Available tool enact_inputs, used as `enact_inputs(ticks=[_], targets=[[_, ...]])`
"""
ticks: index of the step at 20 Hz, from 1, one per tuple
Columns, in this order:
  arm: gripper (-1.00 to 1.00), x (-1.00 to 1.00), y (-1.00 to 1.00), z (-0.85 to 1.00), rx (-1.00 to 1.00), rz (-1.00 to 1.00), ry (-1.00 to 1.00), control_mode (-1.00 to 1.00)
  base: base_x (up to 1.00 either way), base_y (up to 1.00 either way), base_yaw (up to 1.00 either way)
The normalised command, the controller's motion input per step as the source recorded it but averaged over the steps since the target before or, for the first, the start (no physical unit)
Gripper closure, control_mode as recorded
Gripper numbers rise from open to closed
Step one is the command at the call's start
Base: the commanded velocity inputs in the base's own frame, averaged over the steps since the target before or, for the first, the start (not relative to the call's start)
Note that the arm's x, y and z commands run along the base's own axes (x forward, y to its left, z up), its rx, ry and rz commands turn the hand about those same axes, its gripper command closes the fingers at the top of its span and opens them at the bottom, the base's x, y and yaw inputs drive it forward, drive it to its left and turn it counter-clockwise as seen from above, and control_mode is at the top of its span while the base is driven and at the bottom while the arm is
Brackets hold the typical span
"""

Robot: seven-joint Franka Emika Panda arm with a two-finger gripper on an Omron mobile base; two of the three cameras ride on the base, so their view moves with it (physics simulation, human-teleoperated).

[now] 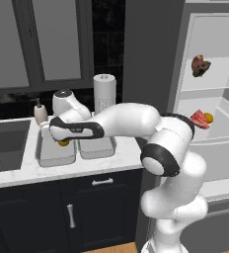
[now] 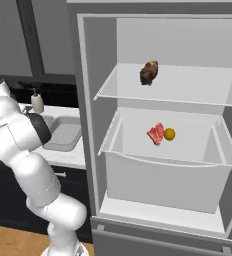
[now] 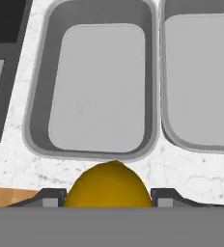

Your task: Place one lemon and one steak in each tupperware on the nearby counter, to pack two identical lunches.

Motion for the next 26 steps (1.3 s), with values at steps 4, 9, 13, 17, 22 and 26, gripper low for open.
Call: enact_inputs(ticks=[4,9,13,17,22,26], targets=[[1.00,0.41,0.26,-0.50,-0.01,-0.03,0.07,-1.00,0.00,0.00,0.00],[1.00,0.34,0.39,-0.54,-0.06,-0.07,0.06,-1.00,0.00,0.00,0.00],[1.00,0.63,0.11,-0.14,-0.08,-0.14,0.03,-1.00,0.00,0.00,0.00],[1.00,0.50,0.06,0.00,-0.15,-0.20,0.00,-1.00,0.00,0.00,0.00],[-1.00,0.54,0.05,0.00,-0.05,-0.17,0.01,-1.00,0.00,0.00,0.00],[-1.00,0.17,-0.04,0.00,0.00,-0.09,0.00,-1.00,0.00,0.00,0.00]])
